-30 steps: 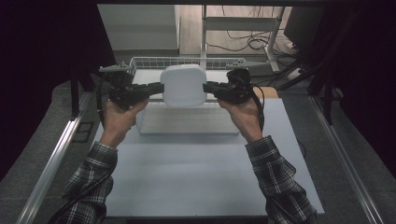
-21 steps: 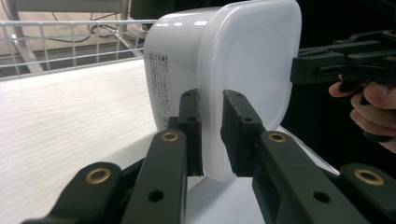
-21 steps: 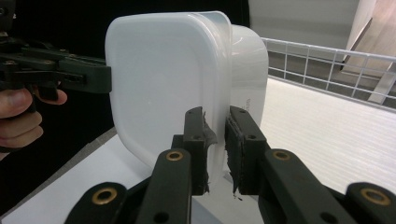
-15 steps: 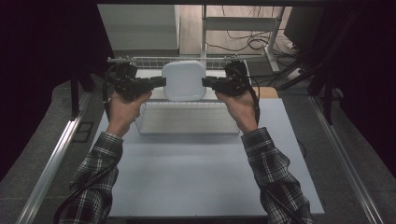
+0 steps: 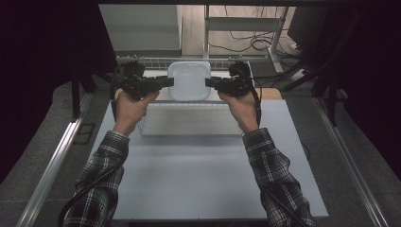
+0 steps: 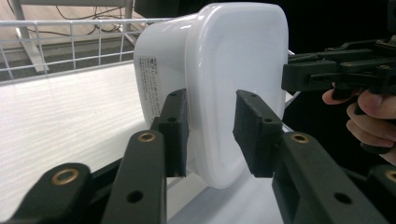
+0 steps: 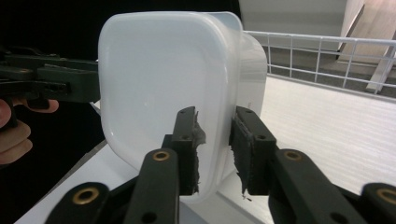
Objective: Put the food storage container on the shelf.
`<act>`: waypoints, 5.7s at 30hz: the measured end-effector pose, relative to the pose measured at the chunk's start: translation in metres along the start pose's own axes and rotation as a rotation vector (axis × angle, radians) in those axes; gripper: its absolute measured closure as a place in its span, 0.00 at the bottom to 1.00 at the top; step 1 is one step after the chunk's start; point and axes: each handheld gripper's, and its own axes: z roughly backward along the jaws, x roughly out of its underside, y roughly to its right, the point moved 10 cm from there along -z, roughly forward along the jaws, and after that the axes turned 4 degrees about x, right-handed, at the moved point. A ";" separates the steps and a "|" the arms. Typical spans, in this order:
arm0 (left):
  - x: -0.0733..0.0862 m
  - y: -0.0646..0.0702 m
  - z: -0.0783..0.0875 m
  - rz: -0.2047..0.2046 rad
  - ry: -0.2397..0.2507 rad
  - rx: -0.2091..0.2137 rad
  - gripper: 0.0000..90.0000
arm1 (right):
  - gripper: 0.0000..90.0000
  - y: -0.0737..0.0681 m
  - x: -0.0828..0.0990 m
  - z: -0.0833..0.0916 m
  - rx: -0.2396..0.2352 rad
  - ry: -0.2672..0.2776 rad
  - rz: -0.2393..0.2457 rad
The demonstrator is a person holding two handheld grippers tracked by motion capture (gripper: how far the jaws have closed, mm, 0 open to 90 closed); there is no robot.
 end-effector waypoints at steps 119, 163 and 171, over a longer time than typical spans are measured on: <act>0.166 0.032 -0.013 -0.214 -0.175 0.065 0.04 | 0.00 -0.026 0.122 0.010 -0.050 -0.020 0.264; 0.222 0.032 0.013 -0.224 -0.181 -0.009 0.04 | 0.00 -0.025 0.183 0.039 -0.025 -0.075 0.282; 0.233 0.030 0.020 -0.214 -0.175 -0.018 0.04 | 0.00 -0.025 0.194 0.044 -0.017 -0.091 0.283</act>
